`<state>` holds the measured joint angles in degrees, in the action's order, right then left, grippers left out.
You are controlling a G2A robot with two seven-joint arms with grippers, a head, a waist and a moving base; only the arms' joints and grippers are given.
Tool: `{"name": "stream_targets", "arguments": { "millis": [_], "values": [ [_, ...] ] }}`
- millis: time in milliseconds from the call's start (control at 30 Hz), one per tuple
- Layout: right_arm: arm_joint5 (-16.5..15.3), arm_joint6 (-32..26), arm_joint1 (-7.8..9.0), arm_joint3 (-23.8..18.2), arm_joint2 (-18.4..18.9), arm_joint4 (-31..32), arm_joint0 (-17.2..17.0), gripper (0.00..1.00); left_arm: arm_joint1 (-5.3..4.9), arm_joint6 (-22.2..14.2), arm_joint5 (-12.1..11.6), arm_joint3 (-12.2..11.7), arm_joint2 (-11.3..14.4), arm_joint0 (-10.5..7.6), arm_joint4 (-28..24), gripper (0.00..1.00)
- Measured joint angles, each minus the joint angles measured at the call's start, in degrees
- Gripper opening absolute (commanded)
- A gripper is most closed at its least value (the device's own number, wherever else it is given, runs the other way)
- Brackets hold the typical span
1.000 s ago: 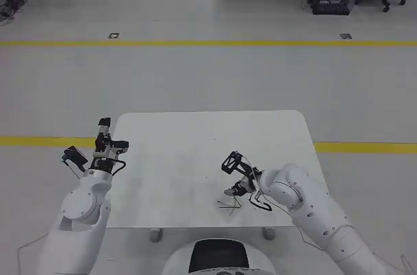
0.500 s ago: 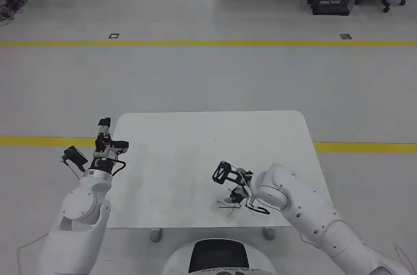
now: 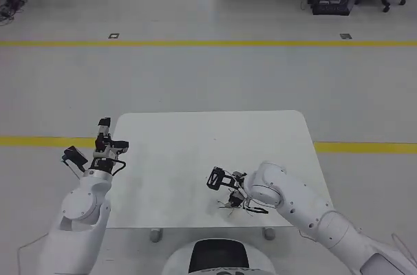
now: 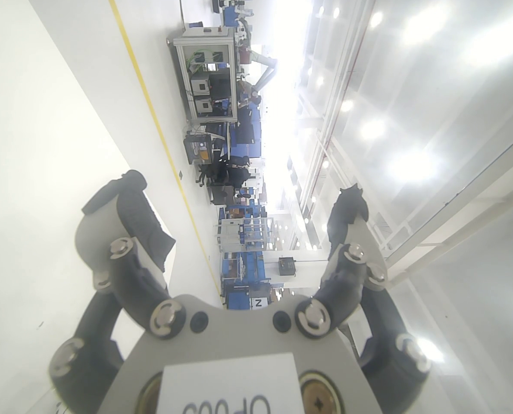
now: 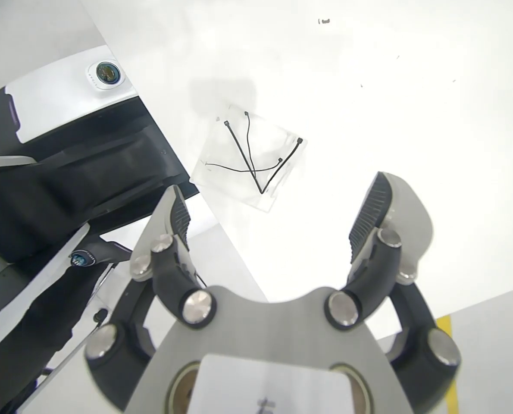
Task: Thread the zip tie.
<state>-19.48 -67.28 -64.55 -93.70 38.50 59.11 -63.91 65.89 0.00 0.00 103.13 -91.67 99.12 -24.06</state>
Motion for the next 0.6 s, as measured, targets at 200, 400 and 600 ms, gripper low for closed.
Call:
{"name": "stream_targets", "arguments": {
  "millis": [200,400,600],
  "values": [
    [0.0,0.0,0.0,0.0,0.0,0.0,0.0,1.0,0.0,0.0,0.0,0.0,0.0,0.0,0.0,1.0],
    [0.0,0.0,0.0,0.0,0.0,0.0,0.0,1.0,0.0,0.0,0.0,0.0,0.0,0.0,0.0,1.0],
    [0.0,0.33,0.2,-0.46,-0.78,2.13,-0.04,1.0,0.0,0.0,0.0,0.0,0.0,0.0,0.0,1.0]
  ]
}}
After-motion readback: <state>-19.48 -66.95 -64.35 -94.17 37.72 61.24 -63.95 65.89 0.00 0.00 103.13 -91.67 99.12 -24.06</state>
